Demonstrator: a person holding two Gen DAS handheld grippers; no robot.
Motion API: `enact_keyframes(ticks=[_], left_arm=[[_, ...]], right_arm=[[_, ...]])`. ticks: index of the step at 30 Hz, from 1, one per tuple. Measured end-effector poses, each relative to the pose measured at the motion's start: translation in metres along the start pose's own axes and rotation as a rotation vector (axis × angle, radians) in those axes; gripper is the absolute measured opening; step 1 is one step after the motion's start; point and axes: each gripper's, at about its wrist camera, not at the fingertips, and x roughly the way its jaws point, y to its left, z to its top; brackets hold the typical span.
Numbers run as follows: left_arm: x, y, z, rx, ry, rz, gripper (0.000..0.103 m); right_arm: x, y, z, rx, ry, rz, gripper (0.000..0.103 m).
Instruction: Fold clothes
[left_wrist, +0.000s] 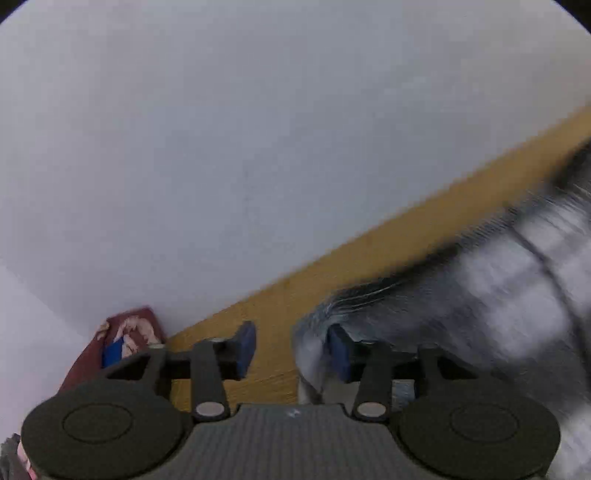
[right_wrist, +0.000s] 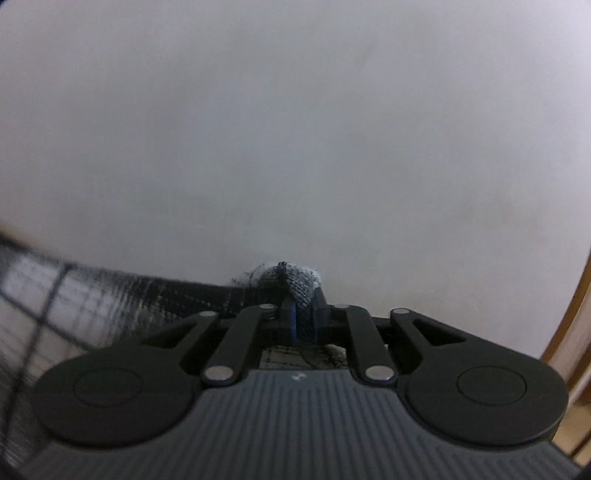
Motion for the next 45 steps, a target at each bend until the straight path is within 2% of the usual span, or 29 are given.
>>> enact_keyframes(ticks=[2,3,6,8,10,11,15,19,21,24,26,27,28,30,34,36,37,40,45], left_arm=[[0.034,-0.011,-0.003,0.006,0.084,0.052,0.046],[0.042,-0.011,-0.007,-0.002,0.104,0.059,0.046],[0.029,0.010,-0.021,-0.048,0.102,0.005,0.045],[0.006,0.027,-0.036,-0.061,0.112,-0.072,0.047],[-0.030,0.030,-0.057,-0.069,0.120,-0.141,0.049],[-0.048,0.031,-0.068,-0.073,0.124,-0.176,0.052],[-0.111,0.019,-0.129,-0.116,0.186,-0.290,0.057],[-0.143,0.000,-0.187,-0.143,0.339,-0.360,0.057],[-0.157,0.003,-0.214,-0.154,0.338,-0.331,0.062],[-0.175,0.014,-0.239,-0.153,0.369,-0.252,0.065],[-0.184,0.029,-0.260,-0.195,0.397,-0.234,0.067],[-0.188,0.037,-0.268,-0.220,0.412,-0.234,0.067],[-0.190,0.045,-0.273,-0.242,0.419,-0.240,0.067],[-0.201,0.064,-0.285,-0.327,0.418,-0.255,0.065],[-0.217,0.099,-0.304,-0.516,0.383,-0.319,0.069],[-0.217,0.113,-0.316,-0.556,0.367,-0.342,0.069],[-0.215,0.120,-0.321,-0.561,0.350,-0.363,0.069],[-0.204,0.140,-0.334,-0.542,0.305,-0.422,0.069],[-0.193,0.163,-0.357,-0.448,0.254,-0.487,0.069]], right_arm=[[0.037,0.025,-0.013,-0.036,0.137,-0.008,0.016],[0.044,0.033,-0.019,-0.045,0.168,-0.021,0.016],[0.026,0.031,-0.027,-0.041,0.123,-0.010,0.027],[-0.002,0.018,-0.026,-0.010,0.087,-0.016,0.040],[-0.035,0.003,-0.030,0.032,0.069,-0.006,0.049],[-0.053,-0.004,-0.035,0.058,0.072,0.027,0.052],[-0.111,0.006,-0.064,0.171,0.153,0.185,0.053],[-0.175,0.044,-0.089,0.241,0.190,0.402,0.053],[-0.199,0.080,-0.094,0.225,0.194,0.500,0.054],[-0.213,0.134,-0.101,0.228,0.286,0.693,0.054],[-0.225,0.166,-0.105,0.208,0.331,0.819,0.054],[-0.233,0.182,-0.108,0.185,0.362,0.886,0.056],[-0.245,0.196,-0.110,0.146,0.360,0.916,0.063],[-0.268,0.215,-0.106,0.087,0.308,0.911,0.062],[-0.287,0.234,-0.082,0.101,0.277,0.897,0.062],[-0.297,0.250,-0.067,0.089,0.262,0.883,0.068],[-0.301,0.267,-0.056,0.059,0.261,0.869,0.071],[-0.308,0.328,-0.032,0.008,0.246,0.839,0.071],[-0.297,0.424,-0.026,0.015,0.260,0.718,0.071]])
